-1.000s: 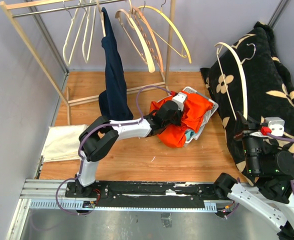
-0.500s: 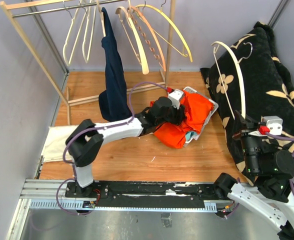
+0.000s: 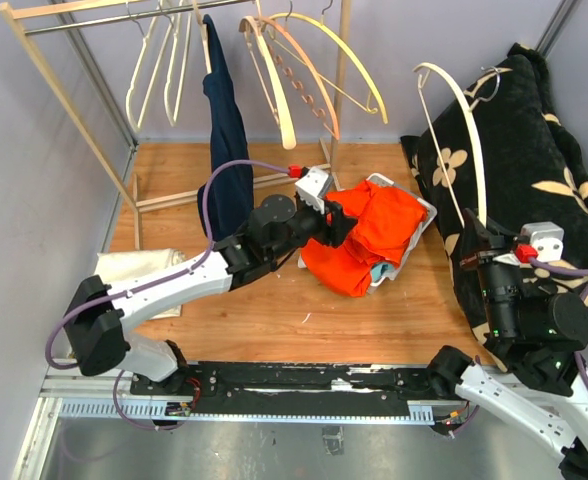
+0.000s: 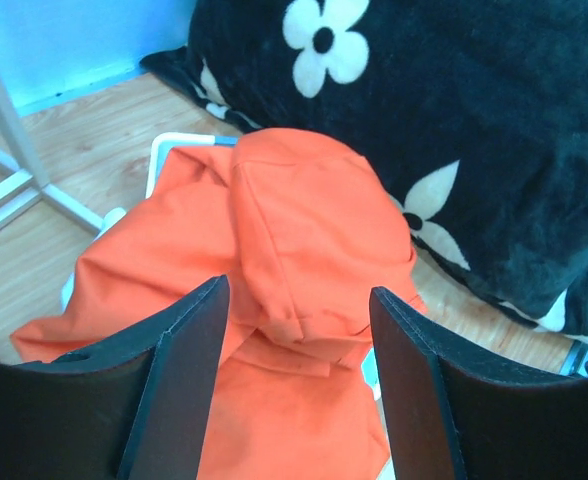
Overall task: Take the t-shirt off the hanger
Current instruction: Place the hanger on the clothesline.
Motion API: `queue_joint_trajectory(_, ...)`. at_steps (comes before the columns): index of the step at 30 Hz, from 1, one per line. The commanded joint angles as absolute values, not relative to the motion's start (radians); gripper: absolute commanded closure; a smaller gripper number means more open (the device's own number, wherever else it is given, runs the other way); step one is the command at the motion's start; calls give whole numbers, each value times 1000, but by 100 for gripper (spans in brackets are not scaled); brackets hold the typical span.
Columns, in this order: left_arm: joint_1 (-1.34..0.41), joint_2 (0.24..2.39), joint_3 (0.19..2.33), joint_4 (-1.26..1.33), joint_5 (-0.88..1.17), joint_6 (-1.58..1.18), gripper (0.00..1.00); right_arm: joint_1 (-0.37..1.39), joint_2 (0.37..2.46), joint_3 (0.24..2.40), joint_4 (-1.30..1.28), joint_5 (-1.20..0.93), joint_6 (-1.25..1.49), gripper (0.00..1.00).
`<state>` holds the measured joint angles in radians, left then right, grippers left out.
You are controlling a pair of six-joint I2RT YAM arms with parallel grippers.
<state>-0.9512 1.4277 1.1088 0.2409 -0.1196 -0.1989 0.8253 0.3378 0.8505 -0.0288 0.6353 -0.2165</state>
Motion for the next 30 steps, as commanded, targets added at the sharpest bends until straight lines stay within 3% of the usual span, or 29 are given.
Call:
queue_joint_trajectory(1,-954,1357,1059,241,-168,-194,37,833,354,881,104,581,-243,99)
queue_joint_trajectory(13,-954,1058,758,309,-261,-307,37,833,477,917,254,284,-235,99)
queue_joint_trajectory(30,-953,866,587,258,-315,-353,38,834,672,982,380,69,-146,99)
